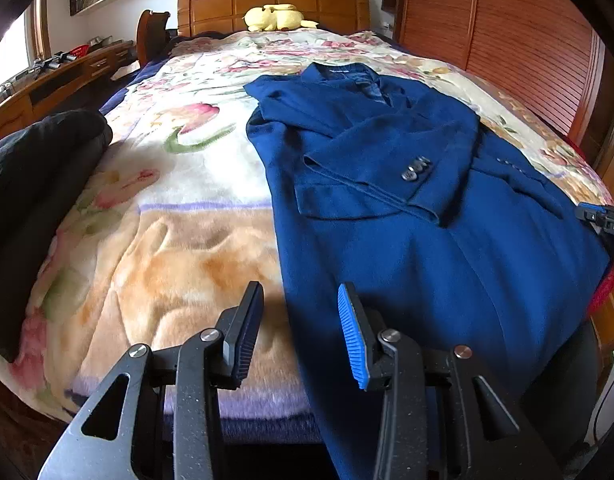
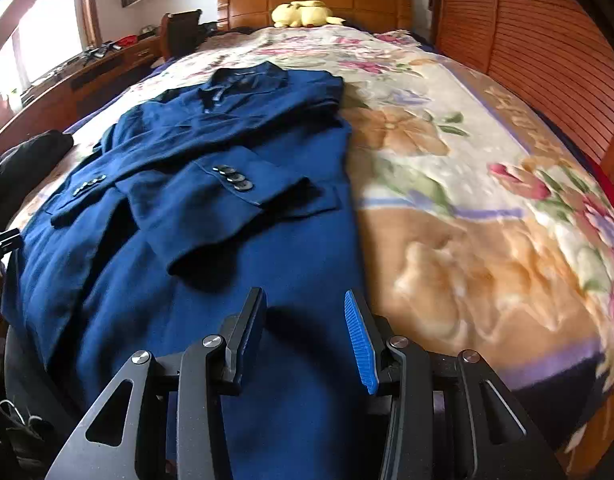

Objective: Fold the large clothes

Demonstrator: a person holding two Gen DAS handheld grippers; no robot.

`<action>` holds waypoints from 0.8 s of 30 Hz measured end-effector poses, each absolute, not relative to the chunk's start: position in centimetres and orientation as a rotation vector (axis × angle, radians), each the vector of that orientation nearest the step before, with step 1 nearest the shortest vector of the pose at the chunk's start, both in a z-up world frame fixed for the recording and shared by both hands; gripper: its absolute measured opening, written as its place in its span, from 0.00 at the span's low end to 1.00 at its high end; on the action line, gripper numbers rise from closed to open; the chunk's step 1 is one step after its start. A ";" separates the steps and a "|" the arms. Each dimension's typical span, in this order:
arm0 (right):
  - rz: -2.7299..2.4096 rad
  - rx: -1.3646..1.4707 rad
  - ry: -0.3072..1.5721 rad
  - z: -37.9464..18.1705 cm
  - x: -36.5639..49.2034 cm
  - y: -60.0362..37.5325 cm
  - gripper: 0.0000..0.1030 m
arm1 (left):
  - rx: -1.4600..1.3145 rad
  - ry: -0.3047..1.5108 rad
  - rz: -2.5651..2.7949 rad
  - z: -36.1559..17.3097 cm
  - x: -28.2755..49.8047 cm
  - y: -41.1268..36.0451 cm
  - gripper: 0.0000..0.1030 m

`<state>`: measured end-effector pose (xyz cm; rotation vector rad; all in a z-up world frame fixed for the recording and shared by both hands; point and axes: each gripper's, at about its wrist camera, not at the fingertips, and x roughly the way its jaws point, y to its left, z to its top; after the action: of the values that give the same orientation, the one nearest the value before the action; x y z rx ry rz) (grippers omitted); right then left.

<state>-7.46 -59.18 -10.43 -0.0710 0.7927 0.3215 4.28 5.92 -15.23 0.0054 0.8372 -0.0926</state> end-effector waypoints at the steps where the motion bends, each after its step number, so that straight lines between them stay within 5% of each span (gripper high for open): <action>1: 0.313 -0.069 0.796 -10.5 -7.5 -59.3 0.43 | 0.007 0.838 -0.097 -15.3 4.0 5.8 0.39; 24: 0.351 -0.045 0.826 -12.0 -8.9 -60.1 0.51 | 0.031 0.857 -0.137 -16.5 0.2 5.5 0.39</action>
<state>-8.90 -60.13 -11.98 -0.0453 0.8261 0.3505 0.24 5.45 -16.49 0.0310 0.8567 -0.1374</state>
